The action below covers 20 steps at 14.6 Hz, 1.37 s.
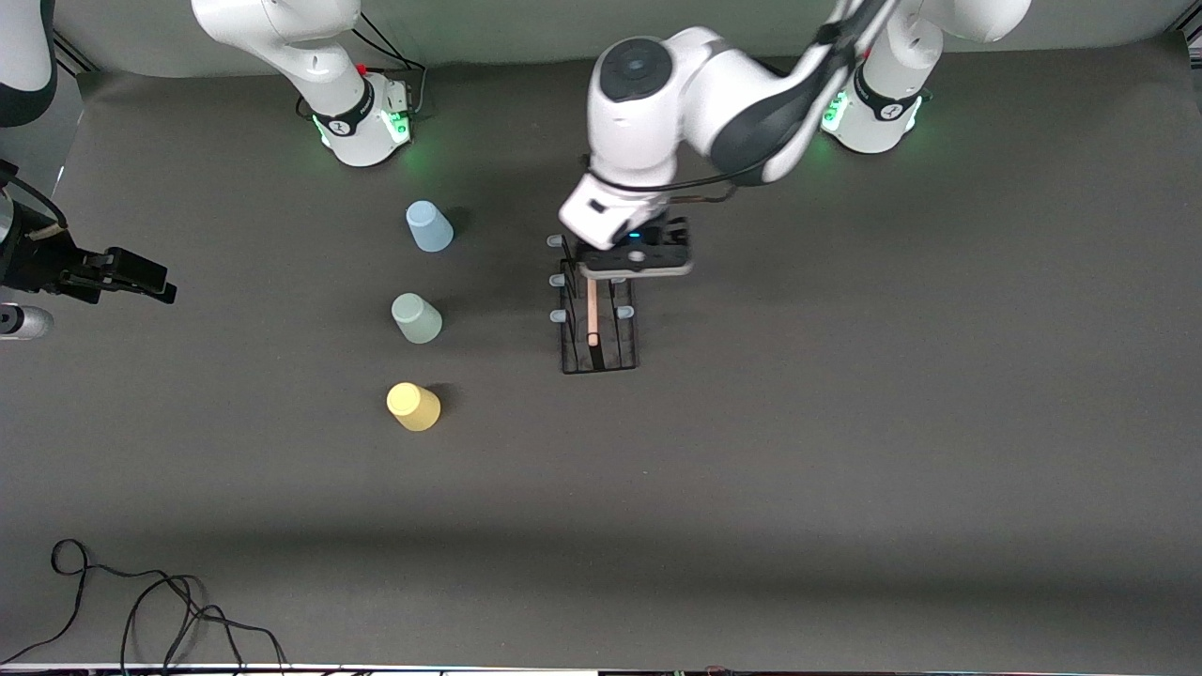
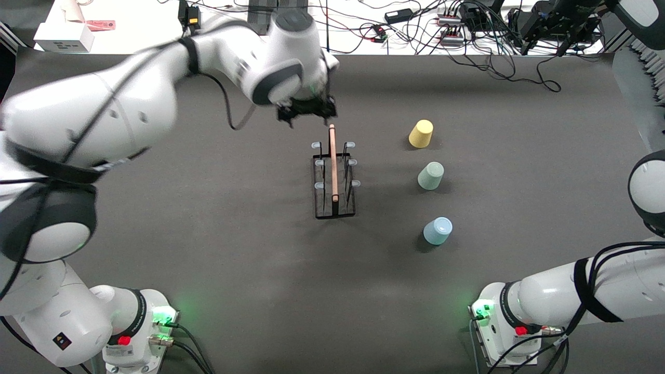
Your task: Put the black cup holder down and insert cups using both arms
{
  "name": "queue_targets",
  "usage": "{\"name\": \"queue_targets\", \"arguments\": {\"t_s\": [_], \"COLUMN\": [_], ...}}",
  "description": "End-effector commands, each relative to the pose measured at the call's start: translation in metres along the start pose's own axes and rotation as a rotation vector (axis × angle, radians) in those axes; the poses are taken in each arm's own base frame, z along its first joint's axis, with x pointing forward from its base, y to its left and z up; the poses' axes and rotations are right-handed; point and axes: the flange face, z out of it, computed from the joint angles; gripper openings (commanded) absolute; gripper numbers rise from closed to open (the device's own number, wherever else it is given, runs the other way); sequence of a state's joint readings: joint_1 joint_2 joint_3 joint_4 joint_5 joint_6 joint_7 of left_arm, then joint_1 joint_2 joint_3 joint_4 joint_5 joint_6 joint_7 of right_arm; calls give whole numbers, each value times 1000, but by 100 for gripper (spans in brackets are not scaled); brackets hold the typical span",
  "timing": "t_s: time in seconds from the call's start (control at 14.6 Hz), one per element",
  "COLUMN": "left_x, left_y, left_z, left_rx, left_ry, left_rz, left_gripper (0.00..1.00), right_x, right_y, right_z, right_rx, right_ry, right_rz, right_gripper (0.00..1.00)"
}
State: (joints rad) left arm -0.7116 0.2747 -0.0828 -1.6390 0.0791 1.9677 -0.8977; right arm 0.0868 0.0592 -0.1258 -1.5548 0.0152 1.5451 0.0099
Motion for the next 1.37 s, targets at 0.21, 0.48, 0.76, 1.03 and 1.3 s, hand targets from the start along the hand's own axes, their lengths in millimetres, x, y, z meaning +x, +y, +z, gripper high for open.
{"name": "queue_targets", "arguments": {"t_s": [0.21, 0.48, 0.76, 1.03, 1.3], "left_x": [80, 121, 133, 137, 132], "left_y": [-125, -237, -322, -376, -421], "left_z": [-41, -51, -59, -74, -96], "left_rx": [37, 51, 43, 47, 44], "left_ry": [18, 7, 3, 4, -41], "left_rz": [-6, 30, 50, 122, 210], "left_gripper": [100, 100, 100, 100, 100], "right_x": [-6, -7, -11, -28, -61], "right_y": [2, -5, -53, -117, -160], "right_z": [-3, -1, 0, 43, 126], "right_rx": [-18, -7, -7, 2, 23], "right_ry": [1, -3, -5, 11, 54], "right_rz": [-19, -9, 39, 117, 131], "right_gripper": [100, 100, 100, 100, 100]}}
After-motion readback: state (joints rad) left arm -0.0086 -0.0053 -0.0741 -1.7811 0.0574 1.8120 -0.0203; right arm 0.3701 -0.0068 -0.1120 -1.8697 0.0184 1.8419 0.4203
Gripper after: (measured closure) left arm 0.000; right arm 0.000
